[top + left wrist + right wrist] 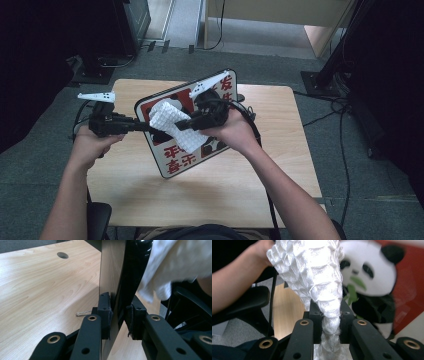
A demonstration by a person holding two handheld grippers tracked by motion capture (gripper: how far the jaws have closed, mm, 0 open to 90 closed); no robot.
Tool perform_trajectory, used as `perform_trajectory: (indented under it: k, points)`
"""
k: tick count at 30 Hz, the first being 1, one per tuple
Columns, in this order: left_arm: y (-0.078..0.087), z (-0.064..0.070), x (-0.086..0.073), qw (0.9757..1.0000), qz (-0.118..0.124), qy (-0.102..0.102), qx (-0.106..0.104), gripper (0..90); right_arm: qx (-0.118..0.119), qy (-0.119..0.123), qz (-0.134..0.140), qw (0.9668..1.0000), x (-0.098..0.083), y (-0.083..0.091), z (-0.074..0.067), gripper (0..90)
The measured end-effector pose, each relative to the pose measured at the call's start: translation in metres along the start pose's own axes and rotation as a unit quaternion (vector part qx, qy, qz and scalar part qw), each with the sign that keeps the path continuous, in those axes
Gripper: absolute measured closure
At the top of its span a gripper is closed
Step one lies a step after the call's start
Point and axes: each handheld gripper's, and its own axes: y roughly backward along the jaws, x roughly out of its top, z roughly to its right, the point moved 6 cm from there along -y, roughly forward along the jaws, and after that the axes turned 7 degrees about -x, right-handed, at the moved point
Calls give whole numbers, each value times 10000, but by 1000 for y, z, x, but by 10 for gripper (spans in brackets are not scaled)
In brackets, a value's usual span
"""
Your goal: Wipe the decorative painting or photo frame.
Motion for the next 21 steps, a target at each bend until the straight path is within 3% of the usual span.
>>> perform_trajectory:
  k: [4, 12, 21]
  points:
    - [0, 0, 0, 10000, 6, 6, -11, 758, 17, -95, 72, 9999, 20, 13, 2, 789]
    - [0, -1, 0, 10000, 26, -3, -17, 758, -290, 119, 321, 9990, 62, 29, 9, 788]
    - [1, -1, 0, 10000, 34, -24, -17, 758, -502, 106, 153, 9986, 96, 20, 17, 785]
